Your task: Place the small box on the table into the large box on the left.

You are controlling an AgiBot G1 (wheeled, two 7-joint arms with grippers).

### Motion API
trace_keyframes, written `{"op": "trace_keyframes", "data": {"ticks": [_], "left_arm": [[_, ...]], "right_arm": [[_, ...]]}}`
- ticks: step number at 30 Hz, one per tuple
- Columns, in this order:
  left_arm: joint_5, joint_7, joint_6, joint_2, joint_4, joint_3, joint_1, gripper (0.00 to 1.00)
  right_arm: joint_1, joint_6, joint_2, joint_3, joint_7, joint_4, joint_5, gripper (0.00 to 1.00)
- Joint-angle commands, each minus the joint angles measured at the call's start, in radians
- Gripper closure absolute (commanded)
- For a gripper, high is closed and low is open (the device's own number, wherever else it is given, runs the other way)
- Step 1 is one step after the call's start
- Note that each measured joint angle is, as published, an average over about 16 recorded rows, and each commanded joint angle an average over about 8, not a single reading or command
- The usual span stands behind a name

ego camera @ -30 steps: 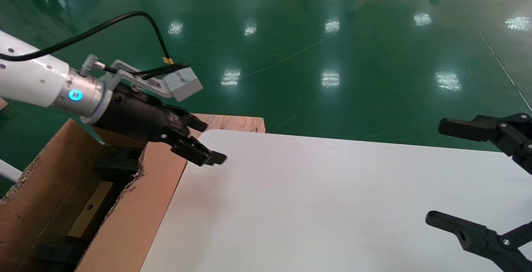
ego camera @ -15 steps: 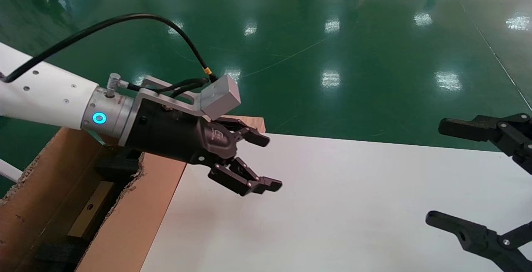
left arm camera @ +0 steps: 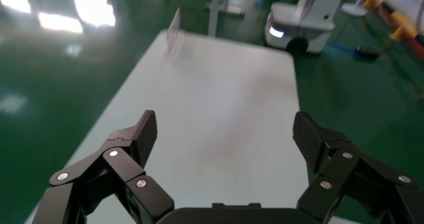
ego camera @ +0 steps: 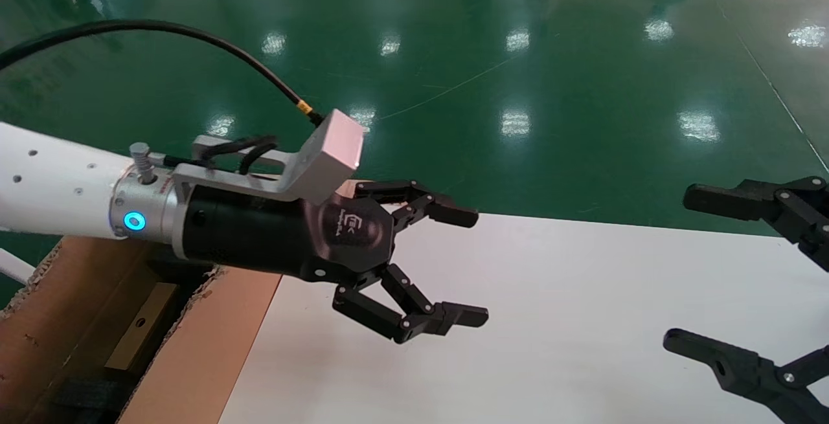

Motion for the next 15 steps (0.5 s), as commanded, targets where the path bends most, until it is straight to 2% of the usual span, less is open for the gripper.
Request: {"op": "trace_keyframes", "data": {"ticks": [1, 11, 15], "left_arm": [[-0.019, 0.031, 0.013, 0.003, -0.006, -0.062, 0.048, 0.0], [-0.107, 0.174, 0.073, 0.017, -0.036, -0.356, 0.274, 0.0], [-0.123, 0.196, 0.083, 0.019, -0.041, -0.409, 0.315, 0.0]], "right_arm": [[0.0, 0.0, 0.0, 0.0, 0.0, 0.0, 0.0, 0.0], [0.0, 0.0, 0.0, 0.0, 0.0, 0.0, 0.0, 0.0], [0.0, 0.0, 0.0, 0.0, 0.0, 0.0, 0.0, 0.0]]}}
